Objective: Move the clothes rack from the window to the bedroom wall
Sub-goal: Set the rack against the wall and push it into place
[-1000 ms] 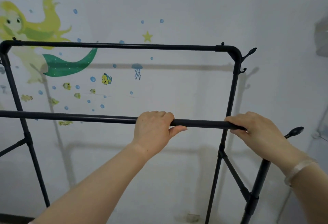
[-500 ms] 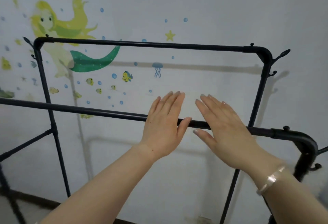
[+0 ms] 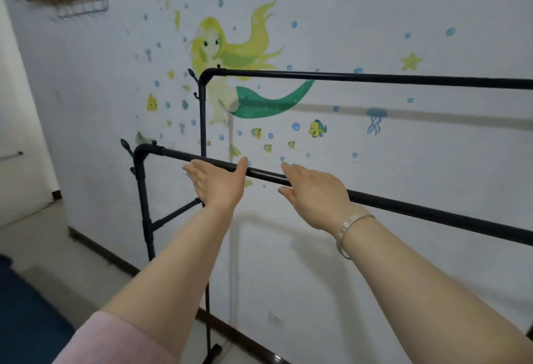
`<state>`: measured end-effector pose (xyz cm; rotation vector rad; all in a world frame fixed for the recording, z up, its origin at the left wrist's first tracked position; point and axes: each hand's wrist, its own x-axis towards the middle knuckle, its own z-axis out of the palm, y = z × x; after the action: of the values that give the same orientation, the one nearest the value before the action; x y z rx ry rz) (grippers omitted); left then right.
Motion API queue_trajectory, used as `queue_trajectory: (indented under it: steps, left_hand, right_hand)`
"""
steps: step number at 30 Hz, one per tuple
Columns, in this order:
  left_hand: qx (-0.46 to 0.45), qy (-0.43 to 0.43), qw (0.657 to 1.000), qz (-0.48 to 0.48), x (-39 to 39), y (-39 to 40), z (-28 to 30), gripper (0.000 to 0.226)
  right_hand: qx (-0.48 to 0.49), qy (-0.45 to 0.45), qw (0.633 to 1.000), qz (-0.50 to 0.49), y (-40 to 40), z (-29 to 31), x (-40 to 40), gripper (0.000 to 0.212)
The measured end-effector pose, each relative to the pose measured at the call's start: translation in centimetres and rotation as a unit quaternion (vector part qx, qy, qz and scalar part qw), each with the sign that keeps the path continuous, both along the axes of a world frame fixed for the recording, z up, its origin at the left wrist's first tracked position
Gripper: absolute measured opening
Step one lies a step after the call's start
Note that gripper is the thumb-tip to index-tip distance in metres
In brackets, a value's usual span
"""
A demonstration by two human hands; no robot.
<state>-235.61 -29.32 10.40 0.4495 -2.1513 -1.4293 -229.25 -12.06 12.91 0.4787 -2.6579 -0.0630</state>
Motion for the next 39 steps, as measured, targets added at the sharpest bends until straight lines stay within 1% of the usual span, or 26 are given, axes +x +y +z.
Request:
queue_trajectory:
  steps: [2, 4, 8, 15, 19, 24, 26, 28, 30, 33, 36, 39]
  left_hand:
    - [-0.001, 0.007, 1.0, -0.016, -0.9, 0.2, -0.3, 0.117]
    - [-0.004, 0.025, 0.999, -0.021, -1.4, 0.7, -0.2, 0.116]
    - [-0.01, 0.047, 0.998, -0.032, -1.7, 1.8, -0.2, 0.11]
    - [-0.008, 0.042, 0.996, -0.073, -2.9, 2.8, 0.2, 0.106]
    - [-0.016, 0.032, 0.996, -0.083, -3.5, 3.4, 0.1, 0.106]
    - [-0.078, 0.002, 0.995, -0.064, -3.8, 3.8, 0.0, 0.099]
    - [-0.11, -0.008, 0.992, -0.053, -3.7, 3.8, 0.0, 0.091]
    - [-0.163, 0.001, 0.985, -0.048, -3.2, 4.0, -0.2, 0.079]
    - [-0.228, 0.028, 0.971, -0.067, -2.3, 4.9, -0.4, 0.071]
    - [-0.309, 0.086, 0.935, -0.148, 0.0, 8.2, -0.6, 0.069]
    - [-0.391, 0.153, 0.874, -0.243, 3.2, 13.0, -0.9, 0.07]
    - [-0.461, 0.225, 0.805, -0.297, 6.1, 17.4, -0.9, 0.07]
  right_hand:
    - [0.014, 0.037, 0.999, -0.03, 0.0, -0.5, -0.4, 0.032]
    - [0.007, 0.072, 0.997, -0.042, 0.3, -0.8, -0.5, 0.027]
    - [0.005, 0.096, 0.994, -0.05, 1.0, -1.0, -0.5, 0.027]
    - [0.017, 0.117, 0.989, -0.092, 1.6, -1.4, -1.3, 0.026]
    - [0.018, 0.118, 0.988, -0.097, 2.3, -1.5, -1.7, 0.027]
    - [0.03, 0.119, 0.987, -0.102, 2.5, -1.5, -1.8, 0.031]
    - [0.037, 0.104, 0.989, -0.095, 2.9, -1.7, -1.3, 0.04]
    - [0.046, 0.089, 0.99, -0.099, 3.8, -1.8, -0.4, 0.047]
    - [0.045, 0.074, 0.989, -0.119, 5.0, -1.9, 0.8, 0.052]
    - [0.023, 0.058, 0.984, -0.167, 7.8, -2.1, 3.3, 0.055]
    - [-0.005, 0.066, 0.972, -0.225, 12.0, -2.6, 7.1, 0.056]
    - [-0.008, 0.084, 0.957, -0.276, 16.2, -2.8, 10.9, 0.054]
